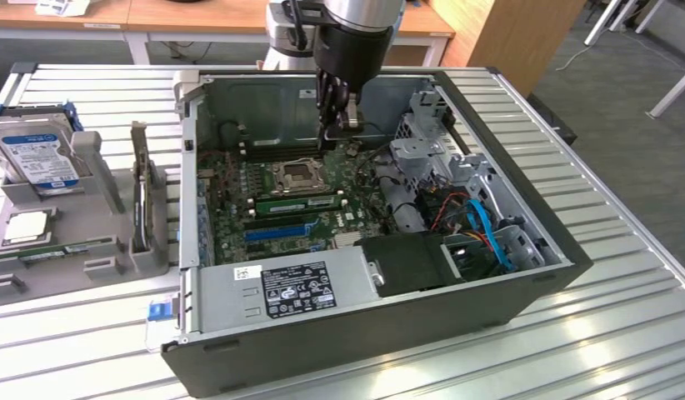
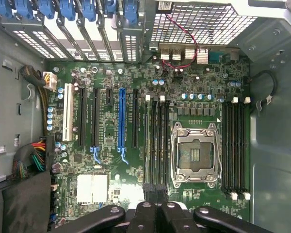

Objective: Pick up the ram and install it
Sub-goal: 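Press down the ram until it locks into place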

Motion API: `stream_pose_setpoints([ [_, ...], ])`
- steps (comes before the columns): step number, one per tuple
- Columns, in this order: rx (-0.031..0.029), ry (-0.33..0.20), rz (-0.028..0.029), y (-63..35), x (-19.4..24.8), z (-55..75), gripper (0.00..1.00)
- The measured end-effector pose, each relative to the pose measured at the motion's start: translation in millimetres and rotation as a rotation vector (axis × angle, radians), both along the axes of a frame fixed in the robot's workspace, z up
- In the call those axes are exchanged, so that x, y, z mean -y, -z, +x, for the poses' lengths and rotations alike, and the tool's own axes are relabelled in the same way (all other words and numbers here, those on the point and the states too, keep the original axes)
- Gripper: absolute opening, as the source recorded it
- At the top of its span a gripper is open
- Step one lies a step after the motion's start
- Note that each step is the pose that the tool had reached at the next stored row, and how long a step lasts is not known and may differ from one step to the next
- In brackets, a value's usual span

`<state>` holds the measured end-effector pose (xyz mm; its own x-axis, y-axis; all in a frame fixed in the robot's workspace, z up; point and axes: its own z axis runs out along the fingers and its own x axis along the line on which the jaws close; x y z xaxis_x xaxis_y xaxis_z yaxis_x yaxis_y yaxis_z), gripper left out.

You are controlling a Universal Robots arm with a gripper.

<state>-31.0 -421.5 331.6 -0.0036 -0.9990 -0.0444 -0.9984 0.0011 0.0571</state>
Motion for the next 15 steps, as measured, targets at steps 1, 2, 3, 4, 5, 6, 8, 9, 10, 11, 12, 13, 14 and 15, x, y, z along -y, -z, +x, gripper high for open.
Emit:
stream_pose_setpoints([
  [1, 0.0000, 0.000, 0.0000, 0.0, 0.0, 0.3, 0.10],
  [2, 0.0000, 0.000, 0.0001, 0.0, 0.0, 1.0, 0.10],
  [3, -0.0001, 0.000, 0.0000, 0.0, 0.0, 2.0, 0.10],
  [4, 0.0000, 0.000, 0.0000, 0.0, 0.0, 3.9, 0.10],
  [5, 0.0000, 0.000, 0.0000, 0.0, 0.0, 6.2, 0.10],
  [6, 0.0000, 0.000, 0.0001, 0.1, 0.0, 8.2, 0.10],
  [8, 0.0000, 0.000, 0.0000, 0.1, 0.1, 11.8, 0.10],
  [9, 0.0000, 0.000, 0.0000, 0.1, 0.2, 13.3, 0.10],
  [10, 0.0000, 0.000, 0.0000, 0.2, 0.4, 14.7, 0.10],
  [11, 0.0000, 0.000, 0.0000, 0.2, 0.7, 16.1, 0.10],
  [12, 0.0000, 0.000, 0.0001, 0.2, 1.0, 17.5, 0.10],
  [13, -0.0001, 0.000, -0.0001, 0.2, 1.3, 19.0, 0.10],
  [14, -0.0001, 0.000, -0.0001, 0.2, 1.7, 20.6, 0.10],
  [15, 0.0000, 0.000, 0.0000, 0.3, 2.3, 22.6, 0.10],
])
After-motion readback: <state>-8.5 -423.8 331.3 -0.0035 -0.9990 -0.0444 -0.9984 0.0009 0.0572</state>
